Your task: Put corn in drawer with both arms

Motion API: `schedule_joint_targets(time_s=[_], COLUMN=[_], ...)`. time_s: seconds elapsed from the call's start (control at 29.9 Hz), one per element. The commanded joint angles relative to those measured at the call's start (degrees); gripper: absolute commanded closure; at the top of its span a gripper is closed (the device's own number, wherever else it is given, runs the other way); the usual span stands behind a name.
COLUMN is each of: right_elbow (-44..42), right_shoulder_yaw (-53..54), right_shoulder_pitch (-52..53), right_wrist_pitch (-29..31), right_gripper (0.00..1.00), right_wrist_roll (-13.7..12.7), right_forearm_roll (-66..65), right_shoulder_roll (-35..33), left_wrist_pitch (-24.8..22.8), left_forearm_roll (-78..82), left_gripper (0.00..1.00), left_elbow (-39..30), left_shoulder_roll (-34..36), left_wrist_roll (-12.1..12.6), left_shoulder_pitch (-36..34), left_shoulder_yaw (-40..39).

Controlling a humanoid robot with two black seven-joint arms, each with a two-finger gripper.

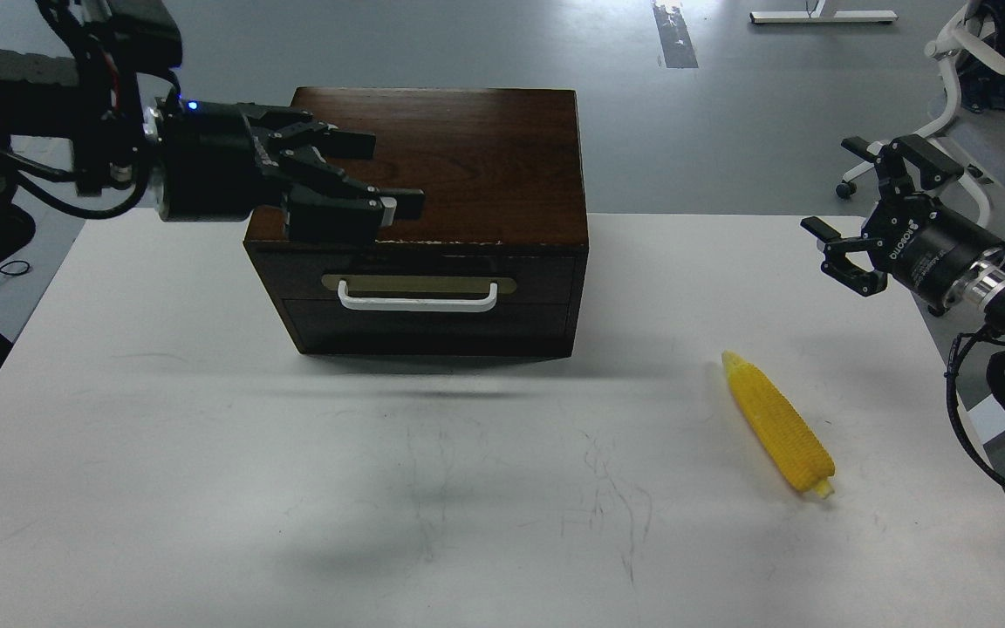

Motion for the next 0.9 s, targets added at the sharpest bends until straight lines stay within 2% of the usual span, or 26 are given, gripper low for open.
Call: schedule_joint_targets(time_s=[0.0, 0.13, 0.33, 0.63, 0.87], right_elbow=[-0.1, -0.1, -0.1, -0.2, -0.1], right_shoulder_yaw=[0.1, 0.1, 0.1, 0.1, 0.1], right_shoulder_pitch=[0.0, 0.0, -0.1, -0.2, -0.1], right_wrist_pitch=[0.0, 0.0, 0.0, 0.0, 0.0], right_gripper=[0.01, 0.01, 0.01, 0.01, 0.01], right_wrist_roll=[0.0, 0.0, 0.0, 0.0, 0.0], right_forearm_roll=[-0.1, -0.1, -0.1, -0.1, -0.1], right_shoulder_roll=[0.0, 0.0, 0.0, 0.0, 0.2], left_wrist_pitch=[0.0, 0.0, 0.0, 0.0, 0.0], left_forearm_roll=[6.3, 12.3, 20.8, 22.5, 22.5], left_gripper=[0.02, 0.02, 0.02, 0.02, 0.02], left_elbow=[-0.3, -0.3, 0.0, 1.5, 4.0], left_shoulder_roll=[-2.0, -4.5, -5.2, -5.6, -9.7], left_wrist_roll=[0.0, 0.0, 0.0, 0.0, 0.0], left_shoulder_pitch=[-4.1, -8.3, -8.4, -7.8, -8.5], left_shoulder_yaw=[7.8, 14.4, 21.4, 21.9, 21.9])
